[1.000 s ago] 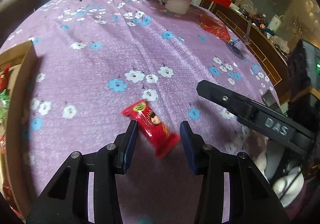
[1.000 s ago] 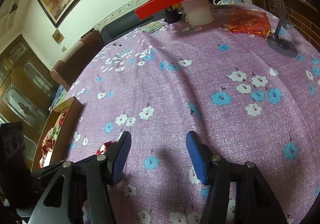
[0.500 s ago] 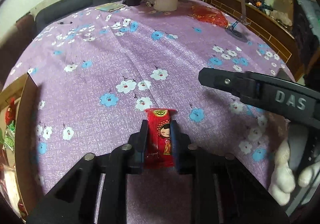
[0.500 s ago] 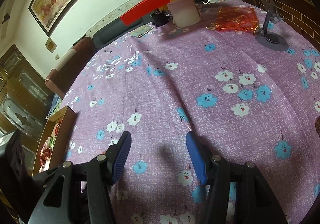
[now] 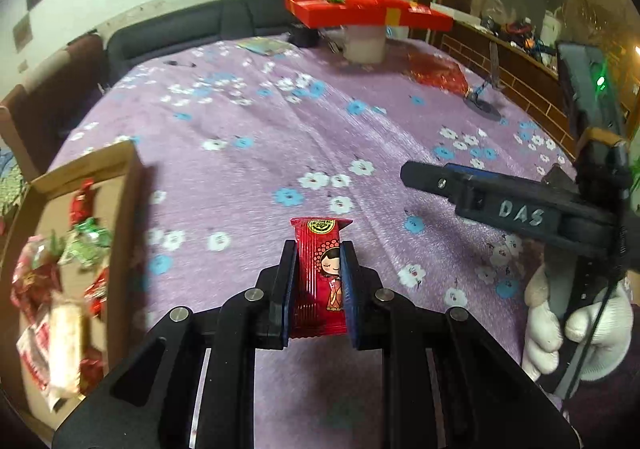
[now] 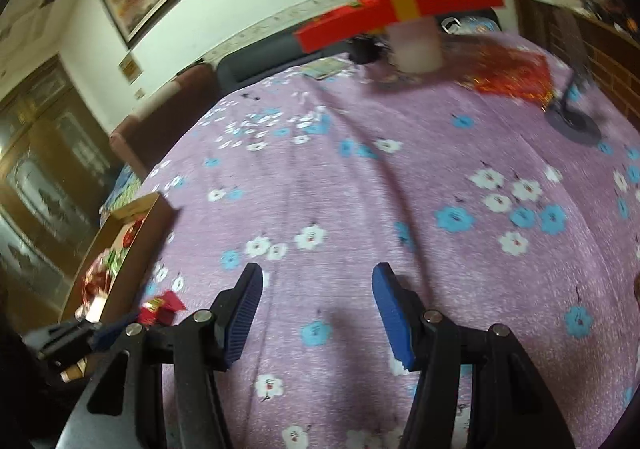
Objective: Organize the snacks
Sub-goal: 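Carry the red packet over the box with the left tool and release it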
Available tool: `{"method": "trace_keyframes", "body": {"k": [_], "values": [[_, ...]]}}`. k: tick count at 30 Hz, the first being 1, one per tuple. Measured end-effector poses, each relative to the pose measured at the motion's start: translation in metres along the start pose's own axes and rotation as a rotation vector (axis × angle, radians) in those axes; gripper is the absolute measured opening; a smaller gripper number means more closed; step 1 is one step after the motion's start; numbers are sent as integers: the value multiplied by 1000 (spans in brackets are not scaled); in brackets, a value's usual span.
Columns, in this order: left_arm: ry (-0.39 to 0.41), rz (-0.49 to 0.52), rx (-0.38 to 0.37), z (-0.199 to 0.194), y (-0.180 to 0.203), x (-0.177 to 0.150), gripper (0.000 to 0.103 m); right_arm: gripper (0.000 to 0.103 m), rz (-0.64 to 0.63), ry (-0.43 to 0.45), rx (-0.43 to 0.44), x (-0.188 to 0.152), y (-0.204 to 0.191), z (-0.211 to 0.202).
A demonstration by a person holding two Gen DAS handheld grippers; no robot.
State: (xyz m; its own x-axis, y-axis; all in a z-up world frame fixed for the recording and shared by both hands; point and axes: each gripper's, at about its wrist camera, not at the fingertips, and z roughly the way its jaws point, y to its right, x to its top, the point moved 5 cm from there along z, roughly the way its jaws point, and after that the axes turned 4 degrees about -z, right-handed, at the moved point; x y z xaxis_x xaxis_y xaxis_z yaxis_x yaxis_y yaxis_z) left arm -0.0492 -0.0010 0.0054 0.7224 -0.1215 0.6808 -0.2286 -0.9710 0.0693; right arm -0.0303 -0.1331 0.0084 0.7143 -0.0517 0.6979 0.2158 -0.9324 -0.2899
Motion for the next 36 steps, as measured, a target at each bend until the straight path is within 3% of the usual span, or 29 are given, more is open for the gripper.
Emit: {"method": "trace_keyframes", "body": {"k": [27, 36], "values": [[117, -213, 86, -82, -103, -32, 20, 60, -99, -4, -133, -5, -13, 5], [136, -244, 113, -92, -119, -38, 20, 60, -213, -34, 42, -28, -102, -8]]}}
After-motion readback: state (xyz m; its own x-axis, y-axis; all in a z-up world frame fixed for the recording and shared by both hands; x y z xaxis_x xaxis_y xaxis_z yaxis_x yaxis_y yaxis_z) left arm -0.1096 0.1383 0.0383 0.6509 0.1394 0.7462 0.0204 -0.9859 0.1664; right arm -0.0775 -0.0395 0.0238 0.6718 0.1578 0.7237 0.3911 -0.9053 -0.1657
